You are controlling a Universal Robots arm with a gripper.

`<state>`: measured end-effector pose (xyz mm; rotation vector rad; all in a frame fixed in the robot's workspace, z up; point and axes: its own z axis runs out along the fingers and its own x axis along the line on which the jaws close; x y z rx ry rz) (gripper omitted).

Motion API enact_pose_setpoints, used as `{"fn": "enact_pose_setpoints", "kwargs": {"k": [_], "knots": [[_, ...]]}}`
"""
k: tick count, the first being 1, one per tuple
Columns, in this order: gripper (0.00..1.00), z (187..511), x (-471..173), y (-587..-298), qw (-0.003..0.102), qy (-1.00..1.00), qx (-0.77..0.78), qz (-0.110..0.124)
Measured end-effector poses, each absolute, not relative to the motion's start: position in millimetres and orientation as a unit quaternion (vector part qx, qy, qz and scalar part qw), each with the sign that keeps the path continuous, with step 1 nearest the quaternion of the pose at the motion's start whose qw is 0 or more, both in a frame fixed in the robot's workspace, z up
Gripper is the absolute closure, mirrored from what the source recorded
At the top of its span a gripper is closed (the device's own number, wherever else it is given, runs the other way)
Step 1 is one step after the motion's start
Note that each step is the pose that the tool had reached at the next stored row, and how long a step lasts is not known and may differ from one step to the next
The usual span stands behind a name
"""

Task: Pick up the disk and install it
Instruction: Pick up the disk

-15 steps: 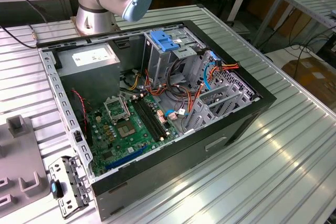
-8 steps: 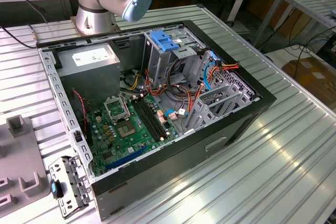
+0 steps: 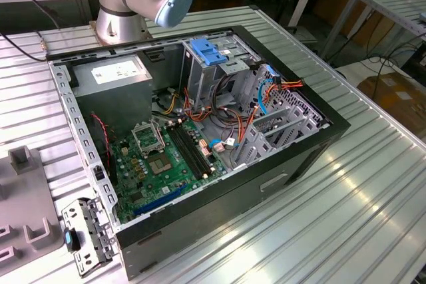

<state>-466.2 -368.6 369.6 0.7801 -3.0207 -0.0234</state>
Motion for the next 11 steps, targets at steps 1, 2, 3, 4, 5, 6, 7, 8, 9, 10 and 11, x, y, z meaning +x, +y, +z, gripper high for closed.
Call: {"fn": "enact_pose_setpoints", "kwargs": {"k": [1,2,3,4,5,6,7,8,9,10,11], "knots": [[0.89,369.6,-466.2,-368.6,0.011,-0.966,0.258,-0.007],[0.89,369.6,-466.2,-368.6,0.011,-0.964,0.265,-0.007],[0.89,369.6,-466.1,-368.6,0.011,-0.962,0.274,-0.007],[0.89,369.6,-466.1,-368.6,0.011,-0.956,0.295,-0.007],[0.89,369.6,-466.2,-368.6,0.011,-0.951,0.310,-0.007],[0.89,369.6,-466.1,-368.6,0.011,-0.948,0.317,-0.007],[0.89,369.6,-466.1,-368.6,0.011,-0.945,0.326,-0.007],[0.89,369.6,-466.2,-368.6,0.012,-0.940,0.340,-0.006],[0.89,369.6,-466.1,-368.6,0.012,-0.936,0.352,-0.006],[0.89,369.6,-466.2,-368.6,0.012,-0.933,0.359,-0.006],[0.89,369.6,-466.1,-368.6,0.012,-0.931,0.365,-0.006]]}}
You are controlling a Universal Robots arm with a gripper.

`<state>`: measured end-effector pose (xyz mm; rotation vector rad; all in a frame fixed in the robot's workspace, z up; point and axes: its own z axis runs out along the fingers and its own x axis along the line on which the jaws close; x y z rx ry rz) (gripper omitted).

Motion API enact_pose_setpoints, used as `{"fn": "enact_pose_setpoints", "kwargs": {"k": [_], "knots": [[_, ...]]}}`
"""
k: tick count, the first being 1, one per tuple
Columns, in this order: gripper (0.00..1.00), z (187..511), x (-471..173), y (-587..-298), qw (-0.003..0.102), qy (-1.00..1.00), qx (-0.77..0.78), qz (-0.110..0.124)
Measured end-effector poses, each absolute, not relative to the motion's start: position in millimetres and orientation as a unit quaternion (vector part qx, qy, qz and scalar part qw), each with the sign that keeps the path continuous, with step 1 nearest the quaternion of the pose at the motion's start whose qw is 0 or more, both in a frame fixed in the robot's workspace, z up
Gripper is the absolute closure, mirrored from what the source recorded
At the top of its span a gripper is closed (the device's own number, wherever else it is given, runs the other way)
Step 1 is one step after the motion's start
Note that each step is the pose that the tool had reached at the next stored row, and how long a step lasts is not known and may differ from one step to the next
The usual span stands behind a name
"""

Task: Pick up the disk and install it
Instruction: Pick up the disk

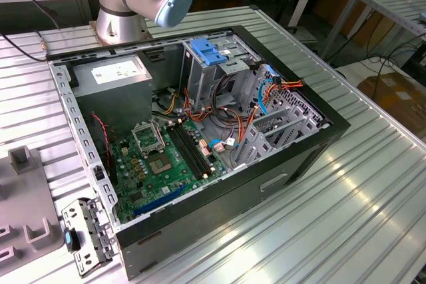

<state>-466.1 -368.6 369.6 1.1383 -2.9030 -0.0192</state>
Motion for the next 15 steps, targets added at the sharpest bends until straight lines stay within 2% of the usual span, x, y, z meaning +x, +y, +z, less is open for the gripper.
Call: {"fn": "enact_pose_setpoints", "kwargs": {"k": [15], "knots": [[0.89,369.2,-466.1,-368.6,0.012,-0.840,0.543,-0.003]]}}
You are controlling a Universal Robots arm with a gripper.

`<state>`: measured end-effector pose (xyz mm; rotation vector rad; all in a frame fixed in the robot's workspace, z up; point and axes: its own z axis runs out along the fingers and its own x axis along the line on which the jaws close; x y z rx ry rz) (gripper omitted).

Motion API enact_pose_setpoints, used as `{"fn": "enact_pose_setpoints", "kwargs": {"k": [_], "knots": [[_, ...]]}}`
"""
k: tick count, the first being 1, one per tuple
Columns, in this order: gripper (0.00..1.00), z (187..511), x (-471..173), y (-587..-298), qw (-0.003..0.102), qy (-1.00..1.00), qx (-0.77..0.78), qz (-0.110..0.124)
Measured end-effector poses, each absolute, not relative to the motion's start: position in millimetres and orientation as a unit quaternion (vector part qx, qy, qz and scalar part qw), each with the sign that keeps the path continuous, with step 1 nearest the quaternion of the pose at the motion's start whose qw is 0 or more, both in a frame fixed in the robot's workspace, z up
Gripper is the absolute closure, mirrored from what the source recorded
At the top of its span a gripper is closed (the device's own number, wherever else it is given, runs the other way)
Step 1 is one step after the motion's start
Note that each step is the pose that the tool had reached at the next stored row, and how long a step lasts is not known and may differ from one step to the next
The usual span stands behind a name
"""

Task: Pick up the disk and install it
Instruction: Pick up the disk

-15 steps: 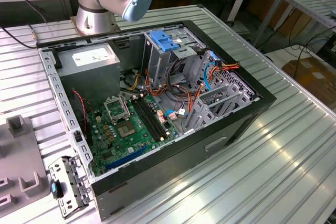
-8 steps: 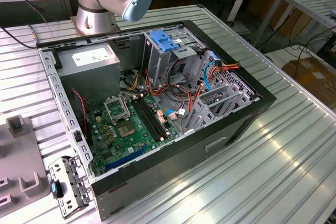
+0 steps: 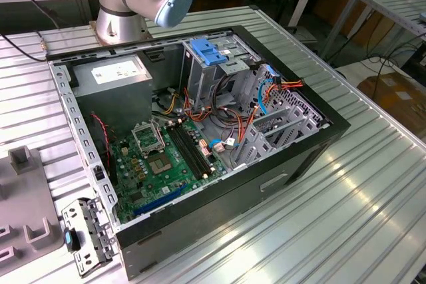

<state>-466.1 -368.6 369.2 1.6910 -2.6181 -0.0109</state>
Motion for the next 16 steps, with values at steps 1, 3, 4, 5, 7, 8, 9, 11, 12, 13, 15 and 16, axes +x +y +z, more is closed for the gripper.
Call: {"fn": "enact_pose_setpoints", "kwargs": {"k": [1,3,4,5,7,8,9,11,12,13,15,16], "knots": [[0.83,369,-466,-369,0.012,-0.835,0.550,-0.003],[0.76,368,-466,-369,0.009,-0.827,0.562,-0.001],[0.71,368,-466,-369,0.008,-0.824,0.567,0.000],[0.64,367,-466,-369,0.007,-0.820,0.572,0.000],[0.58,366,-466,-369,0.006,-0.810,0.587,0.001],[0.53,365,-466,-369,0.006,-0.804,0.595,0.001],[0.53,363,-466,-369,0.006,-0.798,0.603,0.001],[0.40,361,-466,-369,0.006,-0.787,0.618,0.001],[0.40,359,-466,-369,0.006,-0.781,0.625,0.001],[0.40,357,-466,-369,0.006,-0.769,0.639,0.002],[0.40,354,-466,-369,0.006,-0.758,0.653,0.002],[0.40,352,-466,-369,0.006,-0.748,0.664,0.002]]}}
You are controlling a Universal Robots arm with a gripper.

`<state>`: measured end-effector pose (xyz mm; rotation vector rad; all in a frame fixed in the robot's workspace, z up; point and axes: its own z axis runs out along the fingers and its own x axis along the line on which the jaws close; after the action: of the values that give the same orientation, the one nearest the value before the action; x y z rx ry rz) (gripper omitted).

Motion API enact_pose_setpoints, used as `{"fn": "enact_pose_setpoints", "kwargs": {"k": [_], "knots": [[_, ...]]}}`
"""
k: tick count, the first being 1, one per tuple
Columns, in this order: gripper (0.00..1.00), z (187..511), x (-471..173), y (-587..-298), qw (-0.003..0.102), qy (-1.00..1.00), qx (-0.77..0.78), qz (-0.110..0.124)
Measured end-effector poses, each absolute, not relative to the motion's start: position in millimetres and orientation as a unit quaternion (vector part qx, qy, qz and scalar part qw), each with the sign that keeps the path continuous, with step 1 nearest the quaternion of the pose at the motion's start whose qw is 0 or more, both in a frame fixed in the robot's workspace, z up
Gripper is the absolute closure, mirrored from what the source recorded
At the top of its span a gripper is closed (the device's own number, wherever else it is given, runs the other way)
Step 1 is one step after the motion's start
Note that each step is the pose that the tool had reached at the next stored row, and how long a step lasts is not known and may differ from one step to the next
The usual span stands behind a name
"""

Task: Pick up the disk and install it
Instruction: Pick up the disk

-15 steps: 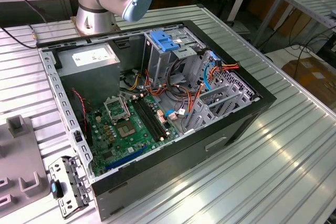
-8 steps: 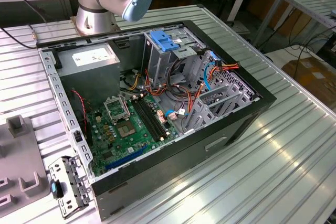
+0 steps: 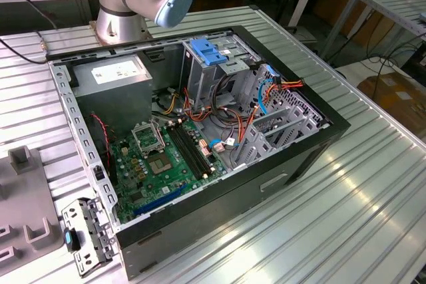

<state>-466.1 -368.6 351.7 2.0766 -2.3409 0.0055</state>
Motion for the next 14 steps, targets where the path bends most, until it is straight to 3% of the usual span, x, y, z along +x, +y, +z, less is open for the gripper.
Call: {"fn": "enact_pose_setpoints", "kwargs": {"k": [14], "knots": [[0.40,325,-475,-360,0.005,-0.714,0.700,0.001]]}}
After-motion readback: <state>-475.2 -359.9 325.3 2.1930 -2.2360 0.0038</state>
